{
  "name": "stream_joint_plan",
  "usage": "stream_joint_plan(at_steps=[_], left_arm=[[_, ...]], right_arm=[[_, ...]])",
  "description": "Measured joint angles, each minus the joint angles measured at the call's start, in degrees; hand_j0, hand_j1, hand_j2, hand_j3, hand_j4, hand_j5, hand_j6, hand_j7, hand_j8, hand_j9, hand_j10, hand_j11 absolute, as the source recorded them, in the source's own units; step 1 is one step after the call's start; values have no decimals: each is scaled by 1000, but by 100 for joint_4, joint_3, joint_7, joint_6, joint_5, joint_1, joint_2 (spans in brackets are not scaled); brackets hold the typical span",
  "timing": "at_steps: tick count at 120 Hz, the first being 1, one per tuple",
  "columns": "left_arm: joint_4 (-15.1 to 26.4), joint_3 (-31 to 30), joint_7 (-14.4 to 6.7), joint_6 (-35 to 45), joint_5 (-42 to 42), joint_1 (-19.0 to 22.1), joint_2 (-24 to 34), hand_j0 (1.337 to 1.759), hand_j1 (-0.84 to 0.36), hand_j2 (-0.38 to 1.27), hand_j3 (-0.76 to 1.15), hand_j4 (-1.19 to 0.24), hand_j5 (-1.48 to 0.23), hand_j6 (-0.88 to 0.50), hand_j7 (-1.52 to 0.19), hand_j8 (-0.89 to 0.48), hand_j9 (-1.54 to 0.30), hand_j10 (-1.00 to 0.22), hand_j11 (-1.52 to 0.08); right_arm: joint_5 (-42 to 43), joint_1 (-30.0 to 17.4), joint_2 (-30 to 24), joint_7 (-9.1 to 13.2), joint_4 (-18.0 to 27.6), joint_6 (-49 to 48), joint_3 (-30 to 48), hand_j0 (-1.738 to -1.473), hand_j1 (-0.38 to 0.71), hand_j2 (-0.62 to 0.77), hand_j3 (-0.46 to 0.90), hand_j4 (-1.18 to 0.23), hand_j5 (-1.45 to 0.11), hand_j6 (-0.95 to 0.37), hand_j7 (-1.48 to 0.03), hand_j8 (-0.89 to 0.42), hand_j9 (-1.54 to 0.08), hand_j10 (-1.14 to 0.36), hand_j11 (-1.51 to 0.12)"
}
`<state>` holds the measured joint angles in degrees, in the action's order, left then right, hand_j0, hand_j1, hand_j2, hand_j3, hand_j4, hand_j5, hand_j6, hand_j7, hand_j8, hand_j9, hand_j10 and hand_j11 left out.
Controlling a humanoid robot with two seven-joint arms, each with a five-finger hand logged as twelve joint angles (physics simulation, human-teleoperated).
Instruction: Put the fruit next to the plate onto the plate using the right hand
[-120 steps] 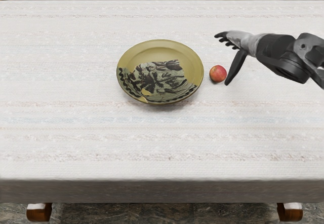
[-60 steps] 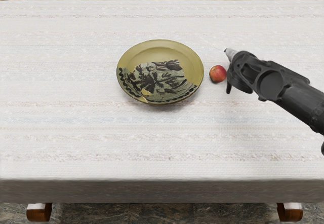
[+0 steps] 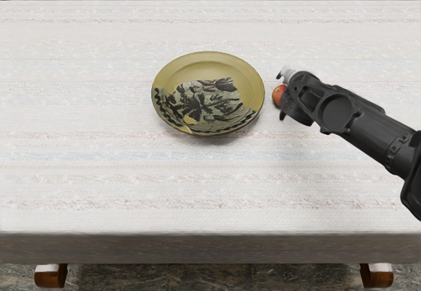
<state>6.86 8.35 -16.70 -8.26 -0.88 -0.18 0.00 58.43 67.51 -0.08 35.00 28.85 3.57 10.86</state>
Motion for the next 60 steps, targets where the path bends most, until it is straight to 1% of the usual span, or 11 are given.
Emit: stream_joint_plan(at_steps=[24,35,41,60], left_arm=[[0,0,0,0,0,0,0,1658,337,2,0,-10,-13,-10,-13,-10,-13,-10,-13],[0,0,0,0,0,0,0,1658,337,2,0,-10,-13,-10,-13,-10,-13,-10,-13],[0,0,0,0,0,0,0,1658,337,2,0,-10,-13,-10,-13,-10,-13,-10,-13],[0,0,0,0,1,0,0,1658,337,2,0,-10,-13,-10,-13,-10,-13,-10,-13]], right_arm=[[-31,25,-1,0,8,-38,4,-1658,91,-72,0,-369,-478,-369,-477,-369,-478,-368,-477],[-187,58,-4,0,15,-59,-12,-1658,181,-87,0,-444,-576,-445,-575,-444,-576,-444,-576],[-296,80,-10,1,19,-79,-33,-1658,217,-74,0,-483,-624,-483,-625,-431,-626,-482,-626],[-446,103,-27,6,22,-116,-57,-1654,265,-7,0,-572,-745,-416,-743,-353,-749,-571,-747]])
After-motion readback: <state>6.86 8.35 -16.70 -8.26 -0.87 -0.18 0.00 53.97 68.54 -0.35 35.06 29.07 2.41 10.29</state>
